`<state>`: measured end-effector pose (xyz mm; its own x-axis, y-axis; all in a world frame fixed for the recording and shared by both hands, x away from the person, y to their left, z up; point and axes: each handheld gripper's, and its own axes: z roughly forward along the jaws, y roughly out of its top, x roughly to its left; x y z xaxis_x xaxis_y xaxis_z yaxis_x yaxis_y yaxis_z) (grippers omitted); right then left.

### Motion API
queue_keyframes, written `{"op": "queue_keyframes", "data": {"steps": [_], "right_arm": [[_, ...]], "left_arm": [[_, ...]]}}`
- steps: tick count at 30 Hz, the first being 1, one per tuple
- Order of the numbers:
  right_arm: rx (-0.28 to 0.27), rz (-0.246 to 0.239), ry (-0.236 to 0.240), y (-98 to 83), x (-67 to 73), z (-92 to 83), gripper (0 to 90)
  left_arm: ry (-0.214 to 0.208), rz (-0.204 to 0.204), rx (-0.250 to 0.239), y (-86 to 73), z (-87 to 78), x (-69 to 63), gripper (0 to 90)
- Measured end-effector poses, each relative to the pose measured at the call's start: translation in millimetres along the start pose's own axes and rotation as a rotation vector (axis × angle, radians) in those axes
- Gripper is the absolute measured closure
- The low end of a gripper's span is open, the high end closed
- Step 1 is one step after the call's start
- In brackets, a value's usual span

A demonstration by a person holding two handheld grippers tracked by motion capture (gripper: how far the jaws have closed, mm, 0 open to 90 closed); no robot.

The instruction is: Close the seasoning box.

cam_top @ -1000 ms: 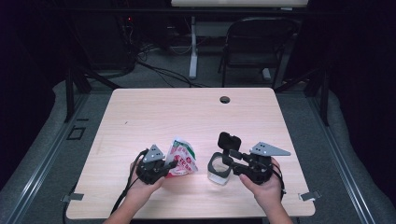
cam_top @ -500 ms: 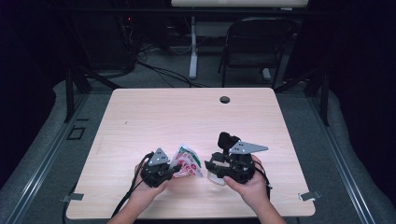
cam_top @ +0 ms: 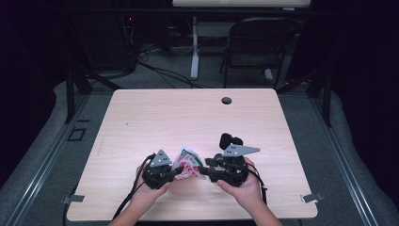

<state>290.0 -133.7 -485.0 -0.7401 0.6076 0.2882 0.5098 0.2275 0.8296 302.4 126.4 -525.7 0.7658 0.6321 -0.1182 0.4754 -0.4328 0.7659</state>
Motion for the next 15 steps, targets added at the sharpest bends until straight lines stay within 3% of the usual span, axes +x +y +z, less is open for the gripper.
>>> {"op": "queue_keyframes", "data": {"steps": [15], "right_arm": [[0.053, -0.005, -0.009, -3.2, -0.3, 24.7, 58.0]], "left_arm": [[-0.006, -0.010, -0.007, -0.6, -0.1, 1.3, 90.0]]}}
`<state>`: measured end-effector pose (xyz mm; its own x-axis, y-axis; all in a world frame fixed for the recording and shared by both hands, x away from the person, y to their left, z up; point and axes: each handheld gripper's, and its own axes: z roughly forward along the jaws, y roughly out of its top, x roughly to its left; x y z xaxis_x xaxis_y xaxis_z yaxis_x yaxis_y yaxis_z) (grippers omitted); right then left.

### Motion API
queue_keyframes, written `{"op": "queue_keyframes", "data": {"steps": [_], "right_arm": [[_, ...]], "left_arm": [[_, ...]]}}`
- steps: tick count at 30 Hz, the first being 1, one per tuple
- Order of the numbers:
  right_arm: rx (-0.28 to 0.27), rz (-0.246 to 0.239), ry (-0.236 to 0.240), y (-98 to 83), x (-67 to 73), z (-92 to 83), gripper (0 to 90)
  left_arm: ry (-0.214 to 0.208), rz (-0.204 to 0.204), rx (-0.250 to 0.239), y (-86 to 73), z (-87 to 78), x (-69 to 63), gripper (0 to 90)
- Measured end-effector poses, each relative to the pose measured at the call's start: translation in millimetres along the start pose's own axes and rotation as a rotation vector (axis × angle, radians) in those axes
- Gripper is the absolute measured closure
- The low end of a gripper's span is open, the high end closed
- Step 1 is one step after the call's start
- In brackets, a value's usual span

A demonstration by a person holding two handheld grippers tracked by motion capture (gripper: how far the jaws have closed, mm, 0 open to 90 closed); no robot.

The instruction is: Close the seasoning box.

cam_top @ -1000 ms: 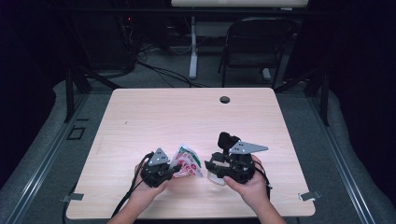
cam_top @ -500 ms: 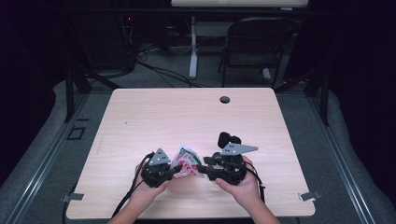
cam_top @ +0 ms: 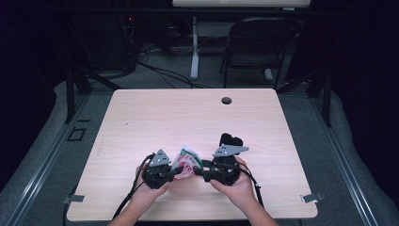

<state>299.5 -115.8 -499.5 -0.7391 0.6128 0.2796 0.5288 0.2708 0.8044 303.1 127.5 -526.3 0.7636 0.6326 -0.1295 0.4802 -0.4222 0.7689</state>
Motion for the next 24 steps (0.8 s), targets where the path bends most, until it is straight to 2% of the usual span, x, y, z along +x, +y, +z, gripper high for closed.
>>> {"op": "queue_keyframes", "data": {"steps": [8, 24], "right_arm": [[0.039, 0.009, 0.008, -1.5, -0.4, 6.9, 66.0], [0.078, 0.025, 0.008, -1.5, -2.9, 12.8, 80.7]], "left_arm": [[0.001, 0.004, 0.004, 0.0, 0.2, -0.6, 90.0], [-0.003, 0.007, 0.007, -0.6, 1.1, -0.9, 90.0]]}}
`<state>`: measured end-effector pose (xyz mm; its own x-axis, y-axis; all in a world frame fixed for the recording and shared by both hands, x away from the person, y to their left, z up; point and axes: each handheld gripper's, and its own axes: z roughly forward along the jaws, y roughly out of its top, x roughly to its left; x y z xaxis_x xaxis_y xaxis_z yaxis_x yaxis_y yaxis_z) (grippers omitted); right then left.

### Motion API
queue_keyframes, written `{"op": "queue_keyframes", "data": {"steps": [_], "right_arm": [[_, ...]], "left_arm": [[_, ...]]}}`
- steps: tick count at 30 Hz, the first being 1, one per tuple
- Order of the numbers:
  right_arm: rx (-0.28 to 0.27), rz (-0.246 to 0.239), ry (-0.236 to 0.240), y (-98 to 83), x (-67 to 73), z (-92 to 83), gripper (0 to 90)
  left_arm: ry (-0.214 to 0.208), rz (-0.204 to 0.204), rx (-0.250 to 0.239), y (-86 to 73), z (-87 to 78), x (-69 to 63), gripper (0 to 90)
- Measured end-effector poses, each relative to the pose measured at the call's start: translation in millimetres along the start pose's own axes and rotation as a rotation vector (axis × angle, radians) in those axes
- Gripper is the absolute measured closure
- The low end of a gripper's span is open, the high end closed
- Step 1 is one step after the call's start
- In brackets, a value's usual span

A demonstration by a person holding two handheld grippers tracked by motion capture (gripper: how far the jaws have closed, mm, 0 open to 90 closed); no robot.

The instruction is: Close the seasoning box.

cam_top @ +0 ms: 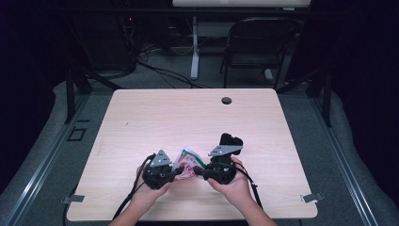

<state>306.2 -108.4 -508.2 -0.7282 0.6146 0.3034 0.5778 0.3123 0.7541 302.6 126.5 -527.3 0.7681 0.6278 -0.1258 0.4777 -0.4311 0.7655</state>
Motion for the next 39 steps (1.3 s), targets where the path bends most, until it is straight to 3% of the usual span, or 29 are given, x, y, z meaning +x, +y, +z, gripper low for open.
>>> {"op": "queue_keyframes", "data": {"steps": [14, 22, 39], "right_arm": [[0.019, 0.004, 0.003, 2.1, -0.6, 1.5, 80.9], [0.043, 0.002, 0.009, 3.4, -2.7, 1.7, 88.3], [0.051, -0.010, 0.008, 2.9, -3.3, 1.5, 90.0]], "left_arm": [[-0.005, -0.002, -0.002, -0.4, 1.1, -0.5, 90.0], [-0.008, -0.001, 0.000, -0.8, 1.5, -0.5, 90.0], [-0.007, -0.004, -0.005, -3.0, 0.9, -0.9, 88.0]]}}
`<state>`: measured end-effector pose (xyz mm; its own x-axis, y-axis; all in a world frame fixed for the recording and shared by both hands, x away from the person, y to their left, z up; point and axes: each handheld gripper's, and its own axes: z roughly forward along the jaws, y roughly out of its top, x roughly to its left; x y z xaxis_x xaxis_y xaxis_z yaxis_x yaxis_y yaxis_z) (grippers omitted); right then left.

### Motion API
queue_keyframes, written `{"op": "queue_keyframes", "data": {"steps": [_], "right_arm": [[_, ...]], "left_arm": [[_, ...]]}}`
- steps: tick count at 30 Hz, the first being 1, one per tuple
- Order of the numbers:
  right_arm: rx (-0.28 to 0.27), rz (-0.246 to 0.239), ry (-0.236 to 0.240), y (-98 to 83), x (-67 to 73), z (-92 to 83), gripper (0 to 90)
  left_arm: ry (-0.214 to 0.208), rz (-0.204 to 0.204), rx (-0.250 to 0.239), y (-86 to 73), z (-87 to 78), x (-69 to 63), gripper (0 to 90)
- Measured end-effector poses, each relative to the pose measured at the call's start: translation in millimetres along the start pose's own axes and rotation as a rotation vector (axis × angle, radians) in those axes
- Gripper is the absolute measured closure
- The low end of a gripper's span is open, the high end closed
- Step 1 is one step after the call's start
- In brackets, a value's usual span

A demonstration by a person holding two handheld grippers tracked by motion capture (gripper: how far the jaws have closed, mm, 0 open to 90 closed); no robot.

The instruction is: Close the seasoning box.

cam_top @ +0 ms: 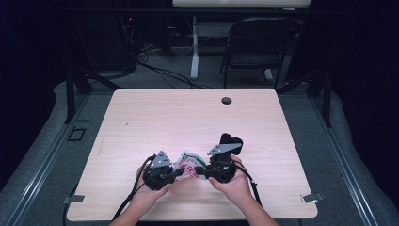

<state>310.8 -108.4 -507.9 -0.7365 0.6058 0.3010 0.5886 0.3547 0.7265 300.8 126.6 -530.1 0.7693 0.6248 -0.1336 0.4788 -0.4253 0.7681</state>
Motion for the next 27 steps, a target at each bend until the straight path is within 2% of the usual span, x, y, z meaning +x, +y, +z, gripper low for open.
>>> {"op": "queue_keyframes", "data": {"steps": [5, 8, 18, 27], "right_arm": [[-0.007, -0.001, 0.001, -0.2, 0.5, 0.2, 90.0], [-0.011, -0.003, 0.002, 0.1, 0.4, 0.2, 90.0], [-0.024, -0.027, 0.010, 2.4, 0.0, 0.7, 90.0], [-0.042, -0.050, 0.020, 4.5, -1.1, 1.3, 90.0]], "left_arm": [[-0.005, -0.006, -0.009, -1.2, -1.2, 0.9, 83.7], [0.009, -0.003, -0.013, -2.0, -2.7, 1.5, 80.5], [0.018, -0.008, -0.021, -8.7, -8.7, 5.0, 66.7], [0.057, -0.019, -0.016, -18.0, -9.8, 10.4, 55.7]]}}
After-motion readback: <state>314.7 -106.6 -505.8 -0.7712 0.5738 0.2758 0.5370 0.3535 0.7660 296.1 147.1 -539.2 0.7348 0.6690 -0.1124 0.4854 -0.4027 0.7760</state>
